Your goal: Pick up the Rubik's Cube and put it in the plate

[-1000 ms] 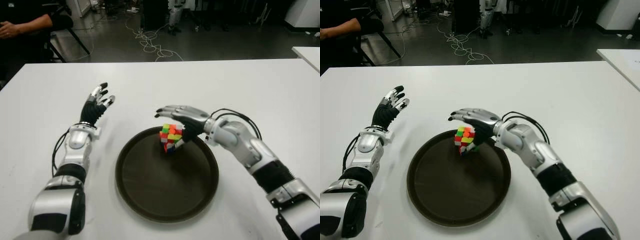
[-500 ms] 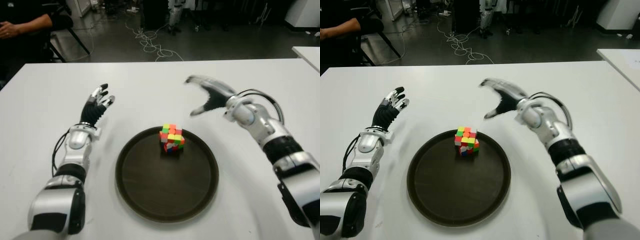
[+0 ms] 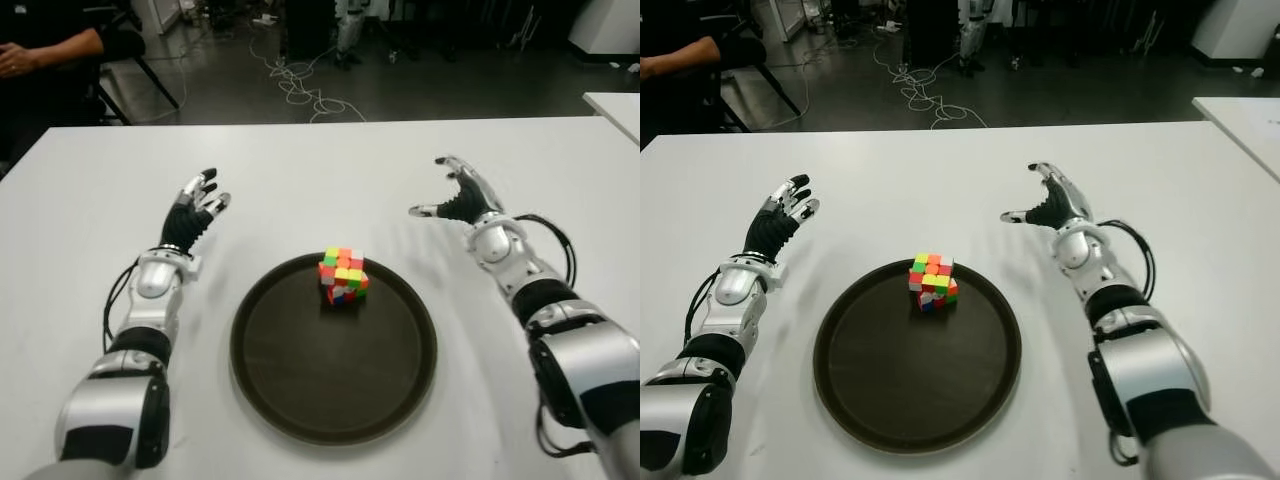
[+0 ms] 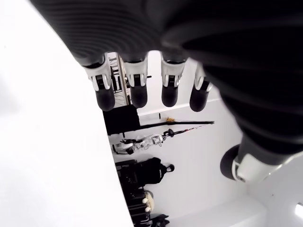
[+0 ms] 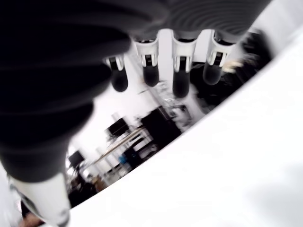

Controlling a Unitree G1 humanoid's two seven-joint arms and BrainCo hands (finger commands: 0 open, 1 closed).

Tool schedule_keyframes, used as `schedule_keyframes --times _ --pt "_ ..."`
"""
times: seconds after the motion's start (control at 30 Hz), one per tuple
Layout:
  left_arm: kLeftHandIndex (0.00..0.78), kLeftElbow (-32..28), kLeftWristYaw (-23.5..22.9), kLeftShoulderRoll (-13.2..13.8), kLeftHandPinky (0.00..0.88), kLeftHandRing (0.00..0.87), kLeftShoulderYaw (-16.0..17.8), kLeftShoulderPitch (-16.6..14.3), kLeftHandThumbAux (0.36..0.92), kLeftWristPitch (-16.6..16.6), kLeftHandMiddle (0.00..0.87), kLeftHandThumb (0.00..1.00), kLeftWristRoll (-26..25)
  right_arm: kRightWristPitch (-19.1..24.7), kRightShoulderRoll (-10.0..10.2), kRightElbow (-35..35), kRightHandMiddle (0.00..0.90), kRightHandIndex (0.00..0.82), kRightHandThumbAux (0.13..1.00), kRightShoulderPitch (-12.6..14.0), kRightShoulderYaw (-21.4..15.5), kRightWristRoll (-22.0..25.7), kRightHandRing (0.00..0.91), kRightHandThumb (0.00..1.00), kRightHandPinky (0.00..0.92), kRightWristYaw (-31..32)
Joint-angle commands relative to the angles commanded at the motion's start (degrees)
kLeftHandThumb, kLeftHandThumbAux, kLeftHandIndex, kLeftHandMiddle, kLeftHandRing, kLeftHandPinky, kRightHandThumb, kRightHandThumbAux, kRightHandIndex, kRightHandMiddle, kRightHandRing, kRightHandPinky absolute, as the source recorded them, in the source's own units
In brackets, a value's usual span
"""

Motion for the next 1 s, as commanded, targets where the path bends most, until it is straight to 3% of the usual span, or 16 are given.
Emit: schedule_keyframes --times 0.17,0.37,0.57,1.0 --pt "0.009 0.02 -0.04 0.01 0.000 0.000 -0.03 -0.05 0.585 0.08 0.022 0.000 0.04 2.32 1.16 0.00 0.286 0.208 0.774 -0.84 0.27 0.41 0.329 0.000 0.377 1.73" --pt "0.019 -0.12 0.24 0.00 0.000 0.000 -0.09 -0.13 0.570 0.41 0.038 0.000 0.14 3.86 1.29 -0.08 0.326 0.227 0.768 -1.25 3.31 -2.36 0.375 0.000 0.424 1.96" --pt "0.031 -0.12 0.06 -0.23 0.000 0.007 0.49 0.07 0.568 0.52 0.056 0.000 -0.57 1.63 1.46 -0.50 0.336 0.228 0.762 -0.34 4.46 -3.35 0.394 0.000 0.442 -0.39" --pt "0.043 -0.06 1.07 -0.12 0.000 0.011 0.36 0.08 0.583 1.21 0.072 0.000 -0.24 -2.14 1.90 -0.80 0.338 0.232 0.774 0.54 3.39 -2.08 0.391 0.042 0.439 -4.56"
